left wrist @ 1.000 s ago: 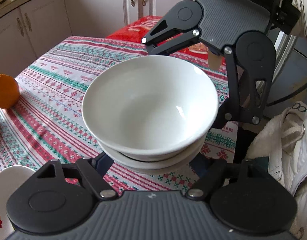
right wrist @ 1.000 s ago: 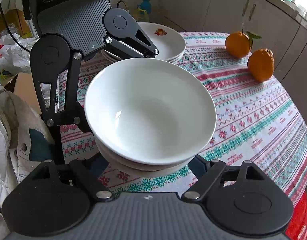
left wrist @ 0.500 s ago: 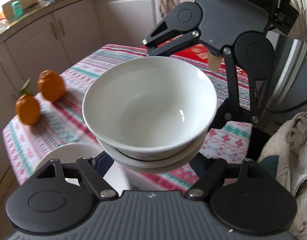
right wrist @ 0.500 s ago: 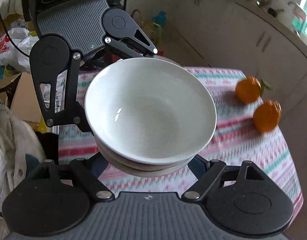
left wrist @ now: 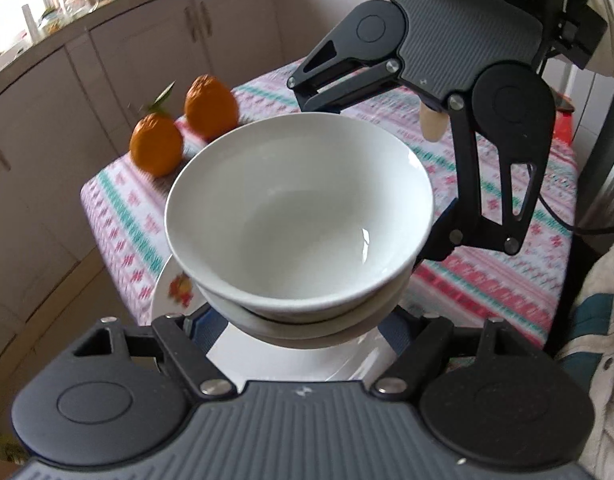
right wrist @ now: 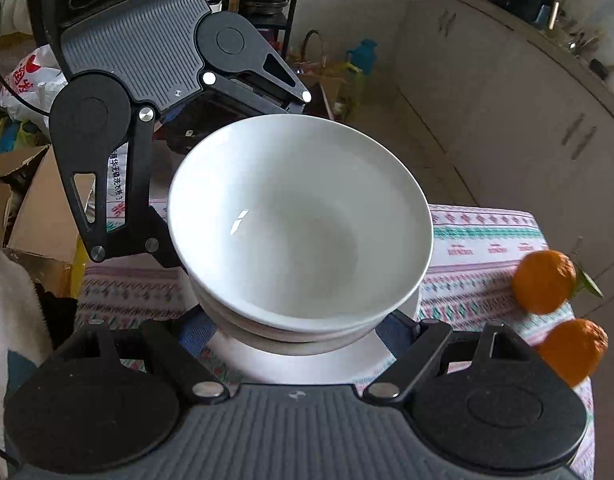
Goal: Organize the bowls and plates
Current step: 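Lift the bowl stack with both tools and lower it onto the plate stack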
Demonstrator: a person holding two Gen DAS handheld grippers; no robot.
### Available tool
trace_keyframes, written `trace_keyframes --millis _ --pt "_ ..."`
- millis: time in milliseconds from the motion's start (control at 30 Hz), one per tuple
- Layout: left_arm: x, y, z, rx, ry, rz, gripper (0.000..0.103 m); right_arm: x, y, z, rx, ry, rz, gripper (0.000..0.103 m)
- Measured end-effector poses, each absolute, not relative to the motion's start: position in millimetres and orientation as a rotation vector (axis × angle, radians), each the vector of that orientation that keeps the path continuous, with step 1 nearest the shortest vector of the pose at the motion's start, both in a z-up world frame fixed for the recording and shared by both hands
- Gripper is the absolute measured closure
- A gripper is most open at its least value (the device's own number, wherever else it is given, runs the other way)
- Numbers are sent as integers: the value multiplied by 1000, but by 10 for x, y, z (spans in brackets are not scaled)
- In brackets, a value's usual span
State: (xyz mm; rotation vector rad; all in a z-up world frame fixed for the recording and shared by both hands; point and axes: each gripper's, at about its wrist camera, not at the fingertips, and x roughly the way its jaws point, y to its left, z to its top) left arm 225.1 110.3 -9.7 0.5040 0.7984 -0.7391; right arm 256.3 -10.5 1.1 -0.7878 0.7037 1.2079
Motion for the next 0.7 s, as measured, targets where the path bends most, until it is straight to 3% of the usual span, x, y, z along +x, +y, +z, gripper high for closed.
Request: trace_keyframes --millis 700 --pt "2477 1310 -259 437 816 -773 21 2888 -26 -186 -668 819 1223 13"
